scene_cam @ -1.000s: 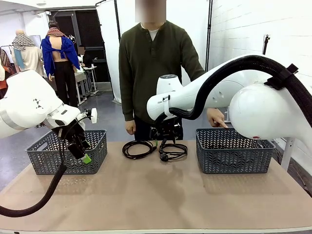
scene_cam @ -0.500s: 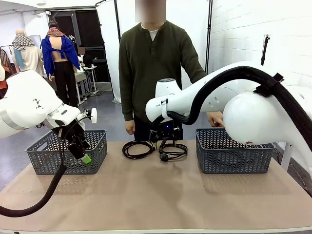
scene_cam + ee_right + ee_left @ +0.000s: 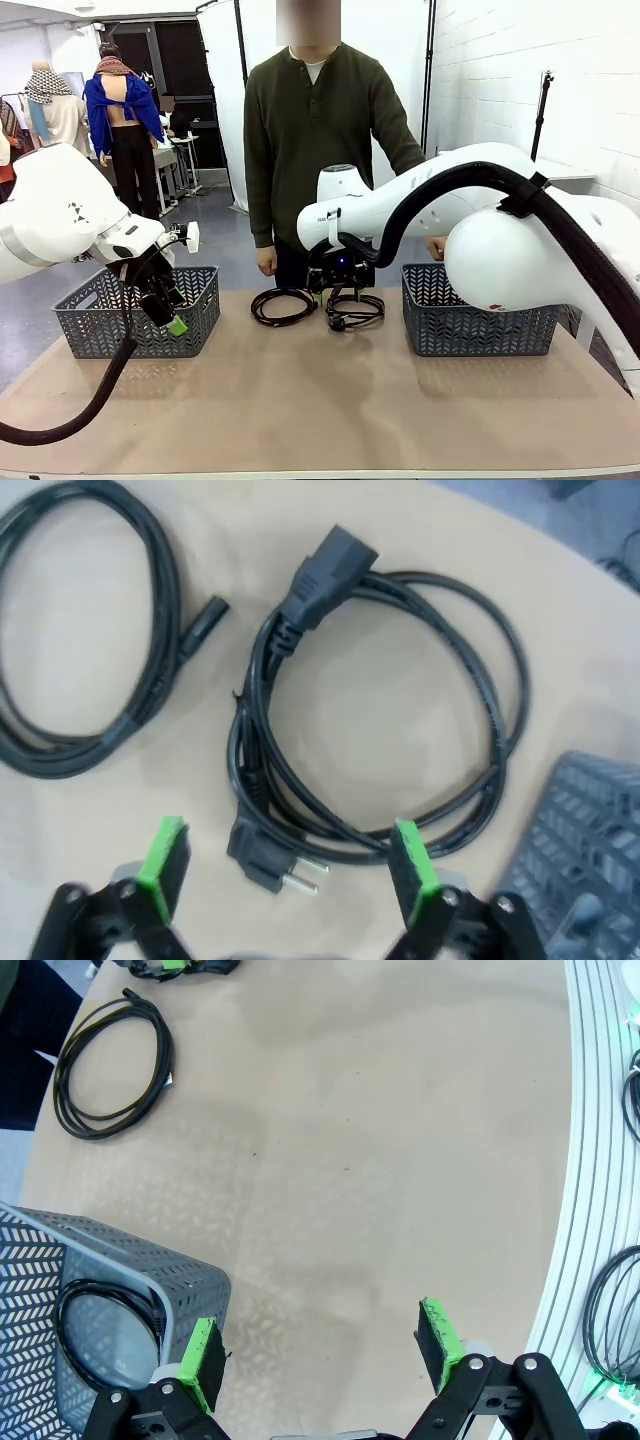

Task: Organize the cables according to human instructions.
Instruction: Pick up a bundle of cables and place it in the basket indicated by the human.

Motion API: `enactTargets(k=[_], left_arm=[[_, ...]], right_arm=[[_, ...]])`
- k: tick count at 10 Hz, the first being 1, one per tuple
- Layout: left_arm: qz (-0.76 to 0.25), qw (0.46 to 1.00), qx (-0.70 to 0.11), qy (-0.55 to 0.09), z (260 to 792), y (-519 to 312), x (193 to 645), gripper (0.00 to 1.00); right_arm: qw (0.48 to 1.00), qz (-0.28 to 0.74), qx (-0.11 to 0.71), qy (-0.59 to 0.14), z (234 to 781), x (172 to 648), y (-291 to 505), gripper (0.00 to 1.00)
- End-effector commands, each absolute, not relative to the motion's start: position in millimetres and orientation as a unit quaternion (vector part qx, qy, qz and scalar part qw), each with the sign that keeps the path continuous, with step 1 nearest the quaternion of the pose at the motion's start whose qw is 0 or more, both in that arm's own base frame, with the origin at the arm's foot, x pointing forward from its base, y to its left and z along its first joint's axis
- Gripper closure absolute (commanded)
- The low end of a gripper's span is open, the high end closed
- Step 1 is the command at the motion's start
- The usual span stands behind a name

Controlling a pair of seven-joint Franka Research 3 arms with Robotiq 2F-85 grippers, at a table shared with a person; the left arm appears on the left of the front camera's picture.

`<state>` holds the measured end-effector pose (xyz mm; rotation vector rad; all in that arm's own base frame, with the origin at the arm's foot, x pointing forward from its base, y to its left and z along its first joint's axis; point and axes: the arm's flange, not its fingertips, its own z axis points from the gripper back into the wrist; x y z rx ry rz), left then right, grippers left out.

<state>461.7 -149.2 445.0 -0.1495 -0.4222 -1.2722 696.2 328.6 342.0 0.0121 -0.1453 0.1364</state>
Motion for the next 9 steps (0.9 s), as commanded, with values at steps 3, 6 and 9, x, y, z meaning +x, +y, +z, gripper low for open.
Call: enactTargets(k=[3,6,9], left_arm=[[-0.589,0.781,-0.071,-0.192,448.2,-149.9,461.7,0.0],[-0.589,0.781,-0.071,-0.192,448.2,-149.9,461.7,0.0],[-0.589,0.781,-0.071,-0.192,448.2,-149.9,461.7,0.0]], right_arm=[[0.997,0.044,0.008,-0.066,334.9,715.1,336.1,0.0],[0.997,0.044,0.008,-0.063,327.4,720.1,336.5,0.0],[0.998,0.04,-0.003,-0.056,322.7,723.4,340.0,0.0]])
